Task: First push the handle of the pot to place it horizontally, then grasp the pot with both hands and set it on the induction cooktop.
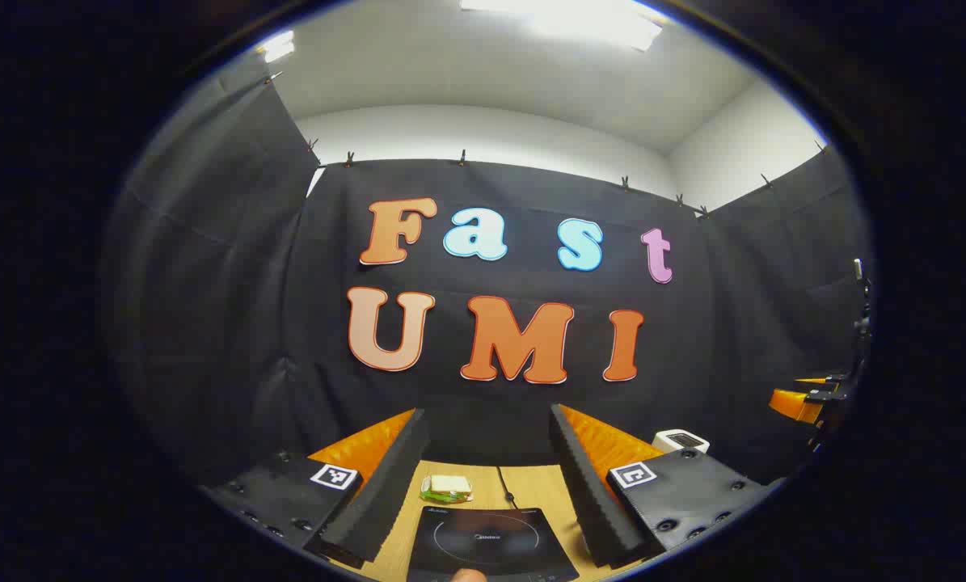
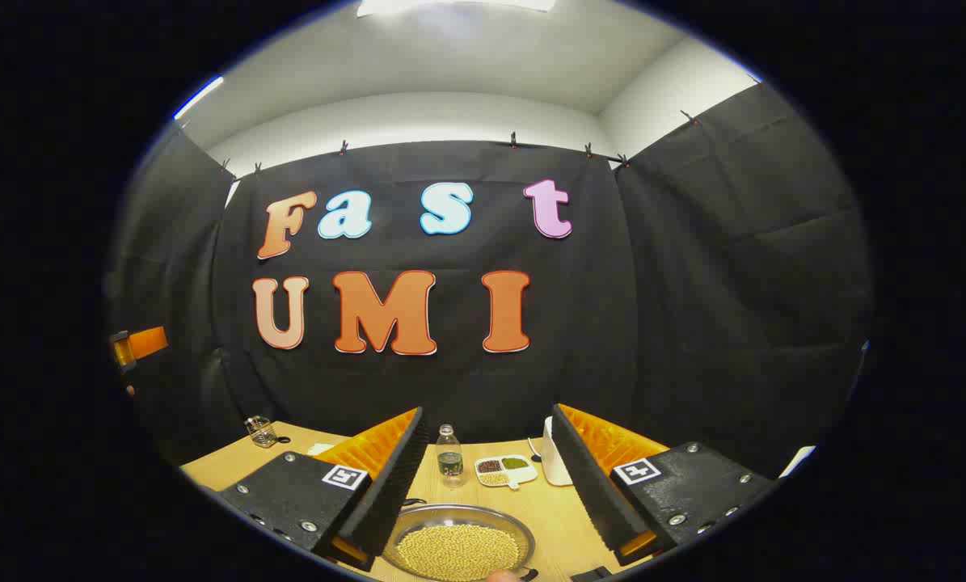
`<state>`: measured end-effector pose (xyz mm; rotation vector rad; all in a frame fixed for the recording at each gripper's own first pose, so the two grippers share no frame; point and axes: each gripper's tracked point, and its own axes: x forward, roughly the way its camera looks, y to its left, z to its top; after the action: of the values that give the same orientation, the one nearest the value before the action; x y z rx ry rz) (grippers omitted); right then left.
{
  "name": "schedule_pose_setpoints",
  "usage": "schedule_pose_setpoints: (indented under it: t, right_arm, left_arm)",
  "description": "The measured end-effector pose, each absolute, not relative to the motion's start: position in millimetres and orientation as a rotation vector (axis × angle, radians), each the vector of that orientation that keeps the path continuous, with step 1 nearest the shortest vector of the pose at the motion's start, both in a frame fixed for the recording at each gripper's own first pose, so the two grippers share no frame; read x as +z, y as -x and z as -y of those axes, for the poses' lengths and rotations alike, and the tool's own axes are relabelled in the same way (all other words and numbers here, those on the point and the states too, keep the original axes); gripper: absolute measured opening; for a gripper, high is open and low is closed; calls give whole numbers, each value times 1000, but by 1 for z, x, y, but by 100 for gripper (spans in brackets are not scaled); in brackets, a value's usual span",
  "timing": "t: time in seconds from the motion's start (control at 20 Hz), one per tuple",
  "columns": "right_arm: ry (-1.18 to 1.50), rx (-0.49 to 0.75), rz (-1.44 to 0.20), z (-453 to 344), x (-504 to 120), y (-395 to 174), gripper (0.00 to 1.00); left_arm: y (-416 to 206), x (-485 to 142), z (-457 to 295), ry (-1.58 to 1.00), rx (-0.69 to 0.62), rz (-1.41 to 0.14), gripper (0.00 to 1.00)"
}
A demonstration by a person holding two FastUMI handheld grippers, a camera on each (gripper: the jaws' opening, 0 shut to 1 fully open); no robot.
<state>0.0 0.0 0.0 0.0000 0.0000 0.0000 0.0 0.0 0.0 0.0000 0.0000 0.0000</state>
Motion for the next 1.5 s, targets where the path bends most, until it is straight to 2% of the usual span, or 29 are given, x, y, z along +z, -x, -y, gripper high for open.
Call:
schedule_pose_setpoints:
  t: [0.35, 0.4, 0.45, 1.05, 1.25, 1.5]
  right_arm:
    - [0, 20, 10, -2, 6, 3, 95]
    - [2, 21, 13, -1, 7, 2, 100]
    - [5, 20, 16, 0, 8, 2, 95]
    - [2, 55, 3, -1, 6, -1, 94]
    - [-24, 82, 3, -4, 3, -1, 87]
    - [4, 95, -17, -4, -11, 0, 55]
  left_arm:
    - [3, 8, 7, -4, 5, 17, 98]
    - [3, 10, 3, -5, 18, 24, 98]
    - [3, 13, 0, -7, 29, 32, 98]
    - [2, 21, 4, -6, 56, 60, 98]
    - [3, 20, 6, -1, 50, 61, 98]
    - [2, 16, -1, -3, 70, 56, 98]
